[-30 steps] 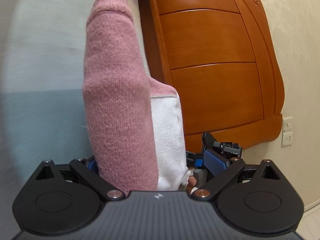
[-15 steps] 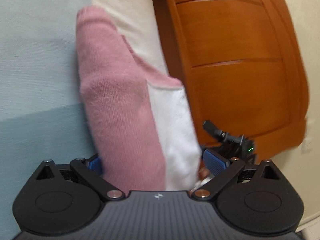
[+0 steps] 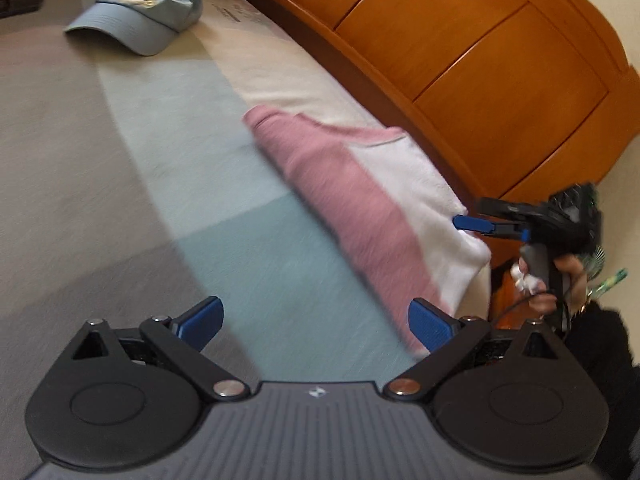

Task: Fold clothes
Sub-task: 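Open both grippers and release the folded sweater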

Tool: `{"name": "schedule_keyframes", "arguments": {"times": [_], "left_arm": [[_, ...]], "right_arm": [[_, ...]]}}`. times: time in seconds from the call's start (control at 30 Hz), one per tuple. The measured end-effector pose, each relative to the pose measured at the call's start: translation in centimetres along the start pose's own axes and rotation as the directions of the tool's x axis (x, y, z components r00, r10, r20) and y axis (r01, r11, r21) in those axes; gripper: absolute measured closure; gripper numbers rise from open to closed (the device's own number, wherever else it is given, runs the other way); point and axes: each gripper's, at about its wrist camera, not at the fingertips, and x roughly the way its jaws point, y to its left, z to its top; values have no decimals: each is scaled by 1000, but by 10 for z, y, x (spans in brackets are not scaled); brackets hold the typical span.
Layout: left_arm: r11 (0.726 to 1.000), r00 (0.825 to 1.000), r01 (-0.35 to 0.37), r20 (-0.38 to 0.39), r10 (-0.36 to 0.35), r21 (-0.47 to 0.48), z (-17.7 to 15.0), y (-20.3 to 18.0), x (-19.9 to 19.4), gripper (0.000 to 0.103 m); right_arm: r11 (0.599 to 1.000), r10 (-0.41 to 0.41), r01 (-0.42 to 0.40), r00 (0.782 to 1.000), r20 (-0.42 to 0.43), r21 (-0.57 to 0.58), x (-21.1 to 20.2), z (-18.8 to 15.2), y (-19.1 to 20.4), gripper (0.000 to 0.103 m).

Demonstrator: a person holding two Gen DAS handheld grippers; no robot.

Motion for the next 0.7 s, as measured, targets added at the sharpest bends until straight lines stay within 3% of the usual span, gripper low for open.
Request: {"name": "schedule_keyframes", "arguments": {"times": [0.1, 0.23, 0.33, 0.4, 0.47, 0.53, 0.6, 0.7], "left_arm": [[996, 998, -68, 18, 67, 62, -10, -2, -3, 5], [977, 987, -155, 74, 145, 148, -21, -8, -6, 5], [978, 988, -141, 84, 130, 154, -25, -7, -9, 5], [980, 990, -126, 81, 114, 156, -28, -6, -10, 5], [979, 990, -125, 79, 114, 160, -30, -4, -11, 5], [978, 989, -131, 83, 118, 165, -31, -2, -16, 5], [977, 988, -134, 97, 119, 168, -31, 1, -22, 5], [977, 985, -142, 121, 124, 156, -32, 6, -30, 5]], "right_arm": [[997, -21, 19, 1000, 18, 76, -2, -2, -15, 3], [1000, -25, 24, 993, 114, 11, -17, 8, 17, 0], [986, -138, 148, 984, 111, -84, 6, 19, 33, 0], [950, -262, 272, 961, 88, -151, 31, 19, 35, 0], [885, -407, 410, 911, 61, -219, 63, 14, 30, 0], [849, -469, 473, 880, 78, -234, 78, 10, 26, 0], [862, -466, 474, 880, 89, -180, 75, 15, 26, 0], [849, -458, 485, 874, 163, -210, 57, 17, 54, 0]]}}
